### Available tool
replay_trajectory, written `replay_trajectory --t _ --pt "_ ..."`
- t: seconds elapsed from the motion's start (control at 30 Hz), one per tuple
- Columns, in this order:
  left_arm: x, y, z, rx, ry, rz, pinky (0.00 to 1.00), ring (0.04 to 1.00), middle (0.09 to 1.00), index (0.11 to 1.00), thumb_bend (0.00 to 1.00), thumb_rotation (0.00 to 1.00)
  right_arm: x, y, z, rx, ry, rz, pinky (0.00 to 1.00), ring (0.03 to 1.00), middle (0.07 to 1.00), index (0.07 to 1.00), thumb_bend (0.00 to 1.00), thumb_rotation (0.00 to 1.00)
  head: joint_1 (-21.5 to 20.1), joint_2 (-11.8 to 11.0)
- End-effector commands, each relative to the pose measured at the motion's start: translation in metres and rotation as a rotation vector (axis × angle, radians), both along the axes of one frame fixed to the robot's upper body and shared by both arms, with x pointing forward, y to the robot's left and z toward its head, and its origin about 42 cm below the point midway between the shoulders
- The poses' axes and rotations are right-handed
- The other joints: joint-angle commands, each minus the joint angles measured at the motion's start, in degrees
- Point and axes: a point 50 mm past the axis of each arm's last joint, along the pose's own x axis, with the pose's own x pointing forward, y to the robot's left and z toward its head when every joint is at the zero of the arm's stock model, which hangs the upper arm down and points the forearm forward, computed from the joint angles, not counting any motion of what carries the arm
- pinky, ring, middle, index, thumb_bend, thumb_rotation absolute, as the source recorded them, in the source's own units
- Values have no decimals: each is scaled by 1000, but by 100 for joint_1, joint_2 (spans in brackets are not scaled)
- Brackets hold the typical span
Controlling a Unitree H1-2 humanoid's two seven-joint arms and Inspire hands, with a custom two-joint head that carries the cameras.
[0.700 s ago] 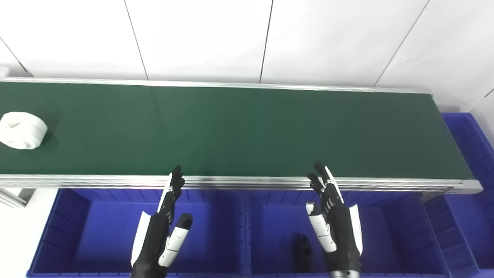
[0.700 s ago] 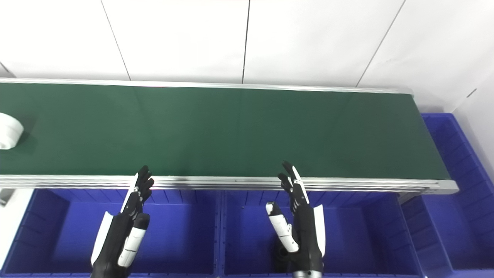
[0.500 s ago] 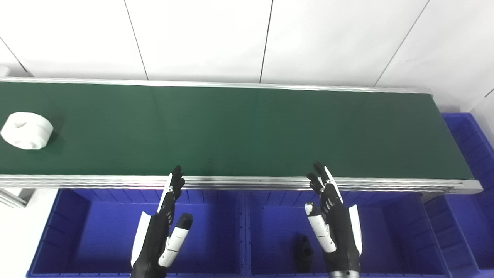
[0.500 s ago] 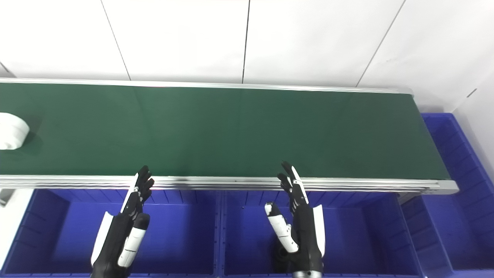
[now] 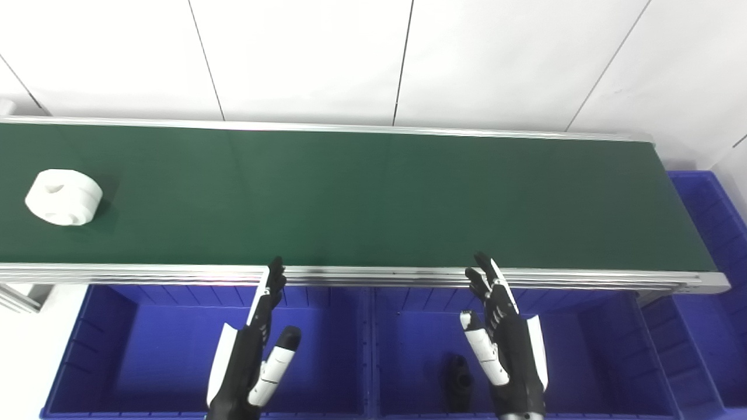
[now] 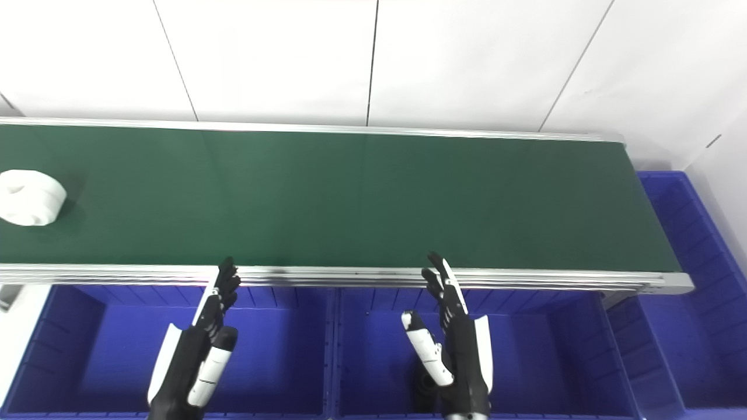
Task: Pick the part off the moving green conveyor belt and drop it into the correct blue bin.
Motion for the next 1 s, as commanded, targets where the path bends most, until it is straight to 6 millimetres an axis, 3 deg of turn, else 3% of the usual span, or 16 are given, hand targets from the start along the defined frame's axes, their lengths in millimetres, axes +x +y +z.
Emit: replay_trajectory --t 0.0,0.1,0.43,0.67,0.97 --pt "-1 -7 6 -19 -50 1 983 981 1000 1000 667 1000 -2 -3 7 -4 -77 3 897 901 952 917 686 796 216 -106" --pt "-2 -12 3 -28 -46 -4 974 976 1000 1000 653 981 -4 -9 3 -7 -71 10 905 912 958 921 684 807 554 -304" --pt "-2 -28 -8 -40 -46 -1 890 946 1000 994 614 897 -6 -25 -17 -14 -97 3 904 919 960 921 633 812 1108 -796" --pt "1 -42 -14 -68 -33 11 856 932 984 961 647 831 -4 -37 -24 -21 -78 14 968 937 975 949 553 863 1498 -1033" --pt "3 -50 -21 -69 -33 18 806 911 961 945 673 804 2 -44 -32 -15 -65 4 989 947 984 958 453 855 1619 -1232"
